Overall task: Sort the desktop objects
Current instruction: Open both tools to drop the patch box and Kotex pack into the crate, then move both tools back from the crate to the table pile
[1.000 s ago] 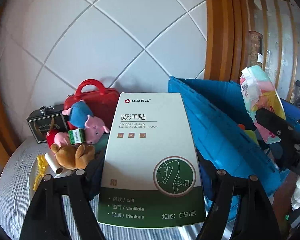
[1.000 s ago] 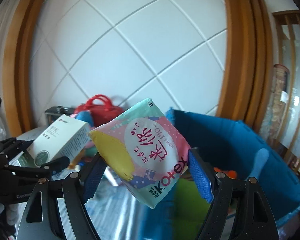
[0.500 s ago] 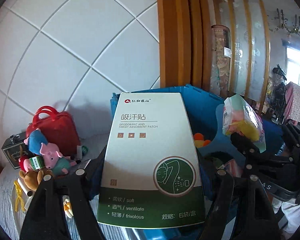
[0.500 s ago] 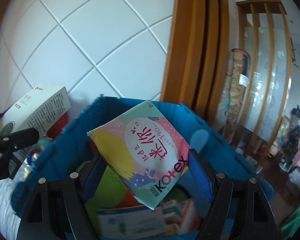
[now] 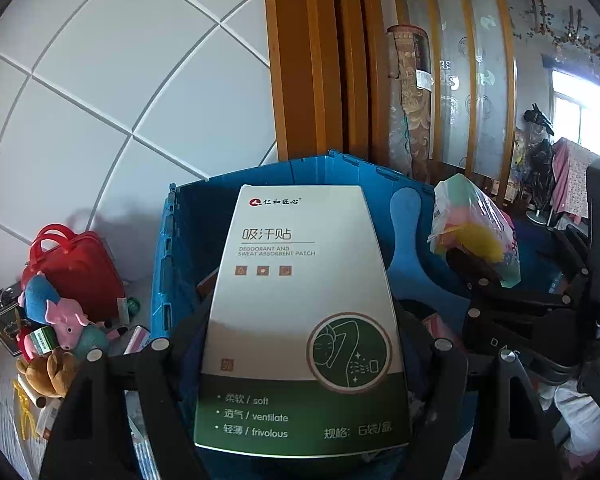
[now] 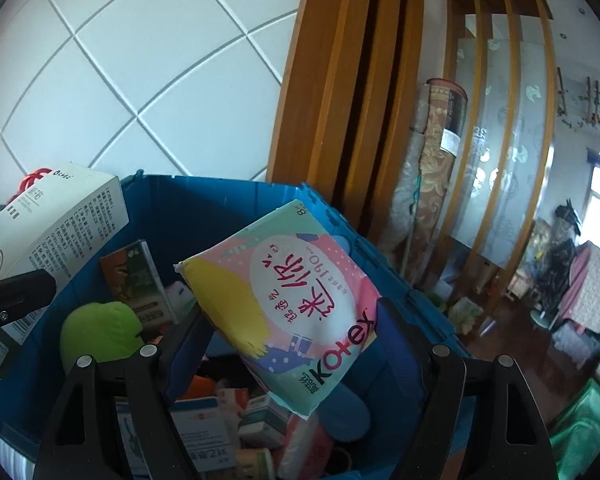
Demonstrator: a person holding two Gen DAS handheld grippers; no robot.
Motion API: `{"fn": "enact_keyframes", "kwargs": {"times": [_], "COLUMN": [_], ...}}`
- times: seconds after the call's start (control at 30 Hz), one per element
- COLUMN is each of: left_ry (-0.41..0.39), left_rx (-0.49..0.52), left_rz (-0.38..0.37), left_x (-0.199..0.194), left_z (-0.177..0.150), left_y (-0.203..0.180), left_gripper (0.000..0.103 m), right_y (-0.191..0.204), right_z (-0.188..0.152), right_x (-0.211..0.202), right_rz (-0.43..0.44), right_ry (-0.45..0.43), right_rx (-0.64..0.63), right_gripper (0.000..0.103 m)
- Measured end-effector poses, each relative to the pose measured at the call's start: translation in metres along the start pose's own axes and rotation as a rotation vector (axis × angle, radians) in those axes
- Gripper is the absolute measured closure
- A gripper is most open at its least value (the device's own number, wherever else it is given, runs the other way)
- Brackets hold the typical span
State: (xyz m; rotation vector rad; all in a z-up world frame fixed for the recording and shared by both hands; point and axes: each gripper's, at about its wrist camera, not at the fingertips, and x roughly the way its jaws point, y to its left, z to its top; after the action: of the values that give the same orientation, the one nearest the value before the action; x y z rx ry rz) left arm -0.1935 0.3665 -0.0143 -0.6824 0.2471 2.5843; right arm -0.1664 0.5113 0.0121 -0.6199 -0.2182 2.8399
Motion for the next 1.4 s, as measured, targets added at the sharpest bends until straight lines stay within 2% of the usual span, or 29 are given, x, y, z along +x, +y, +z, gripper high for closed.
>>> {"fn": "enact_keyframes", "kwargs": {"times": [0.1,0.17,0.23,0.3,0.53,0.73,1.0,1.4], "left_ry": [0.007,0.0,-0.006,-0.012,-0.034,-0.067,-0.054,0.014], "left_rx": [0.003,0.006,0.007,0.001,-0.029,-0.082,-0.194,-0.345], "left_rz": [0.0,0.016,0.031,0.034,0.056,0.108,0.194,0.388], "left_x": [0.004,0.004,0.004,0.002,-0.012,-0.034,-0.06,-0.092], "left_z": [0.0,0.001,0.001,0.001,-0.004,-0.016,-0.047,-0.119], "left_y": [-0.003,-0.004,-0.003,-0.001,0.011,0.037,0.108,0.234], "left_gripper": [0.026,0.021,0.012,0.009,0.005,0.001,0.001,0.001], "right_y": [-0.005,-0.006,-0.008,-0.009,-0.006,0.012,0.068,0.207], "right_z": [0.0,-0.001,0.0,0.0,-0.004,-0.002,0.014,0.027], "right_x": [0.006,0.006,0.006,0.005,-0.003,-0.018,-0.055,-0.098], "right_rz": [-0.009,-0.013,-0.016,-0.014,0.003,0.051,0.18,0.451], "right_ry": [0.006,0.005,0.003,-0.003,-0.006,-0.022,-0.119,-0.202], "right_rx": [0.0,0.003,0.007,0.012,0.025,0.032,0.023,-0.057], "right_gripper": [0.022,0.019,0.012,0.002,0.0,0.0,0.0,0.0]}}
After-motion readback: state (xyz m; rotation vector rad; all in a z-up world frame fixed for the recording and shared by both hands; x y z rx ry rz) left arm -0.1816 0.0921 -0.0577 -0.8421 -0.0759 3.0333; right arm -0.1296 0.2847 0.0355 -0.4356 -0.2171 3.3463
